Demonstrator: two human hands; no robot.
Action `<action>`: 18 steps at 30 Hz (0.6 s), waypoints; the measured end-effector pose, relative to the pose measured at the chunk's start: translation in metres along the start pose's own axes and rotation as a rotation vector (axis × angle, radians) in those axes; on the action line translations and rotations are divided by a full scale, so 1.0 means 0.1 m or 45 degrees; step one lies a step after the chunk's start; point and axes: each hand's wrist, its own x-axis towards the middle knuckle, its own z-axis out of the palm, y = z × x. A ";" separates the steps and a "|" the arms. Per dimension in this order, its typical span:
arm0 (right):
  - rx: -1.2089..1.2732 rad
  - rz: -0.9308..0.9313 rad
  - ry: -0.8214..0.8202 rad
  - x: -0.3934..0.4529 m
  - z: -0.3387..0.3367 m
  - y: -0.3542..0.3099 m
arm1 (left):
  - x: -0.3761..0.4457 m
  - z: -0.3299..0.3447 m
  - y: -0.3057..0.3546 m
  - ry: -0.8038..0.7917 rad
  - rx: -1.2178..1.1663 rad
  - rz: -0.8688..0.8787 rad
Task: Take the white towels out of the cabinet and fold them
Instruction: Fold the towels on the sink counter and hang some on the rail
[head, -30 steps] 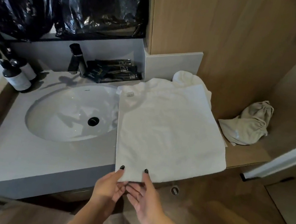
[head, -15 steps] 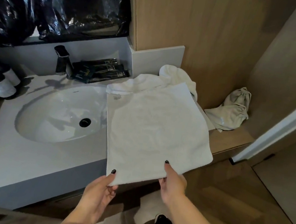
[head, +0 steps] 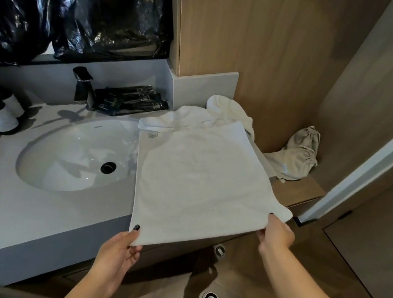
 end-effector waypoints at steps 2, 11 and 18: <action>-0.131 -0.095 0.033 0.09 -0.07 -0.14 | 0.04 -0.05 0.04 0.003 0.031 0.019; -0.752 -0.443 -0.444 0.19 -0.35 -0.60 | -0.02 -0.10 0.48 -0.106 0.576 0.488; -0.807 -0.504 -0.739 0.11 -0.32 -0.98 | -0.19 -0.10 0.94 -0.379 0.799 0.629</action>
